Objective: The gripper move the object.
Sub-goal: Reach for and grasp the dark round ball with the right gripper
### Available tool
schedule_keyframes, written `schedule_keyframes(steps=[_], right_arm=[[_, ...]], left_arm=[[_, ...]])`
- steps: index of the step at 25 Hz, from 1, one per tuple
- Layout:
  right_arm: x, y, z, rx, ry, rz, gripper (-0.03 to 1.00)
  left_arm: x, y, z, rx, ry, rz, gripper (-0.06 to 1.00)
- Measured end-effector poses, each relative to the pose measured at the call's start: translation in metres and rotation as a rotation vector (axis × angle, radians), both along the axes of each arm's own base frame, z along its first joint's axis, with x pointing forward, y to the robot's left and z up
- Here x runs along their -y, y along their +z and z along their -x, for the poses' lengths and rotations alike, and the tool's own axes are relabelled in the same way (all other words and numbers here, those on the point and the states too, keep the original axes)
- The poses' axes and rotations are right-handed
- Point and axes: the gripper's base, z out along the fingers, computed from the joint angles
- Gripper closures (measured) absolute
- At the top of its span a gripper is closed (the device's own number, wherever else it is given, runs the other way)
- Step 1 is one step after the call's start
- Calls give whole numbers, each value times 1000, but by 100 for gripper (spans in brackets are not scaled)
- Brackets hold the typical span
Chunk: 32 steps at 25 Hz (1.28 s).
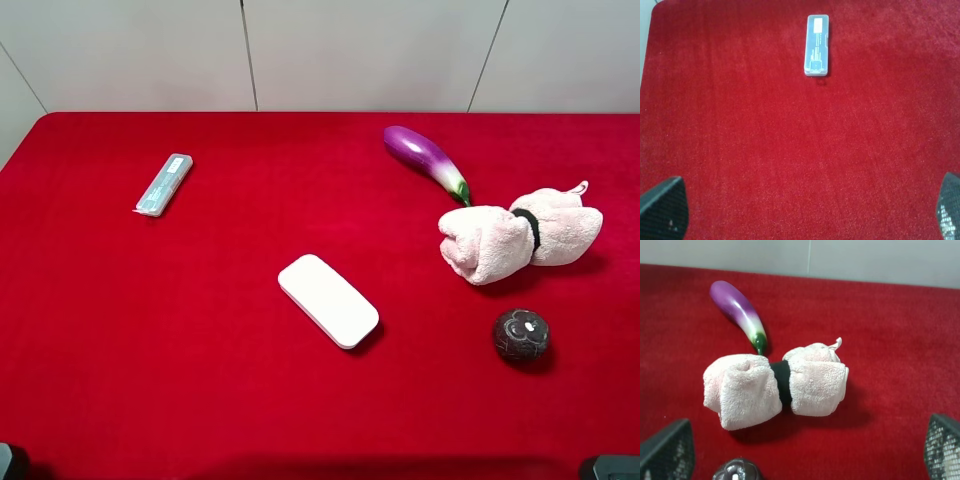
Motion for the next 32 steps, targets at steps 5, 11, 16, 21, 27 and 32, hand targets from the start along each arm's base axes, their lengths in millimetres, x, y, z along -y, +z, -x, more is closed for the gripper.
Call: schedule_keyframes(steps=[5, 11, 16, 21, 27, 32], right_arm=[[0, 0, 0, 0, 0, 0, 27], [0, 0, 0, 0, 0, 1, 27], [-2, 0, -3, -19, 16, -13, 27], [-7, 9, -25, -145, 38, -40, 27], [-11, 21, -61, -312, 39, -44, 27], [-13, 17, -90, -456, 37, -43, 27]], left_arm=[[0, 0, 0, 0, 0, 0, -5], [0, 0, 0, 0, 0, 0, -5], [0, 0, 0, 0, 0, 0, -5], [0, 0, 0, 0, 0, 0, -5], [0, 0, 0, 0, 0, 0, -5], [0, 0, 0, 0, 0, 0, -5]])
